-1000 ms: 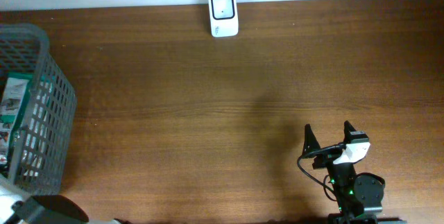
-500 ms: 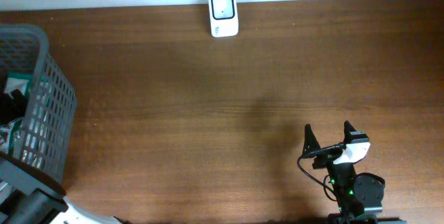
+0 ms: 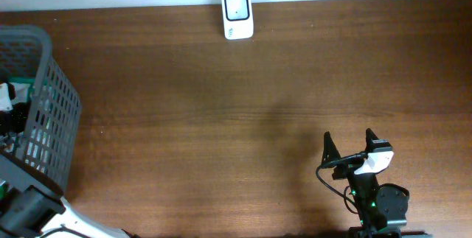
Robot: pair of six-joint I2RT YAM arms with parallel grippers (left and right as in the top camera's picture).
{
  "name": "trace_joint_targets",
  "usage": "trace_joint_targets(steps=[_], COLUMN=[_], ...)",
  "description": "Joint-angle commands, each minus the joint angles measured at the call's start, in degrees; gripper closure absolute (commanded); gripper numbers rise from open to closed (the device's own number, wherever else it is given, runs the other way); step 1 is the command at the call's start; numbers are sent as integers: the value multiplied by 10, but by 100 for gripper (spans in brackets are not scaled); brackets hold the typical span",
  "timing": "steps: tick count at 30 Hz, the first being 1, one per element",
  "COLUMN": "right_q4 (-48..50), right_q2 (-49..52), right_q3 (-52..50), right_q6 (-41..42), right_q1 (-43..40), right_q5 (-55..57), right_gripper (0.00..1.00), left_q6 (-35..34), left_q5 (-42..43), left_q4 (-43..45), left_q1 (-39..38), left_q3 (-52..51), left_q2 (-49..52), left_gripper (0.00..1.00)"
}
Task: Scan the item barcode
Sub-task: 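Reach into the basket and grasp the green-white packet with the left gripper, then carry the green packet to the table center and release it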
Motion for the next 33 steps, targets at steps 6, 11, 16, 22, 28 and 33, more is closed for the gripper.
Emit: trace_joint_targets(steps=[6, 11, 16, 22, 28, 33], right_q4=[0, 0, 0, 0, 0, 0], right_q2=[-2, -2, -2, -2, -2, -2], right_q3=[-5, -5, -5, -5, -5, -5], right_q6=[3, 4, 3, 3, 3, 3], right_q1=[-3, -3, -3, -3, -3, -3], right_q5=[1, 1, 1, 1, 1, 1], right_gripper=[2, 2, 2, 2, 2, 2], left_q6=[8, 8, 8, 8, 7, -21], left_q5=[9, 9, 9, 9, 9, 11], left_q4=[31, 57, 64, 63, 41, -42], left_q1=[-4, -3, -3, -3, -3, -3], left_q3=[-1, 6, 8, 8, 46, 171], left_q2=[18, 18, 21, 74, 72, 46], left_gripper=[80, 100, 53, 38, 83, 100])
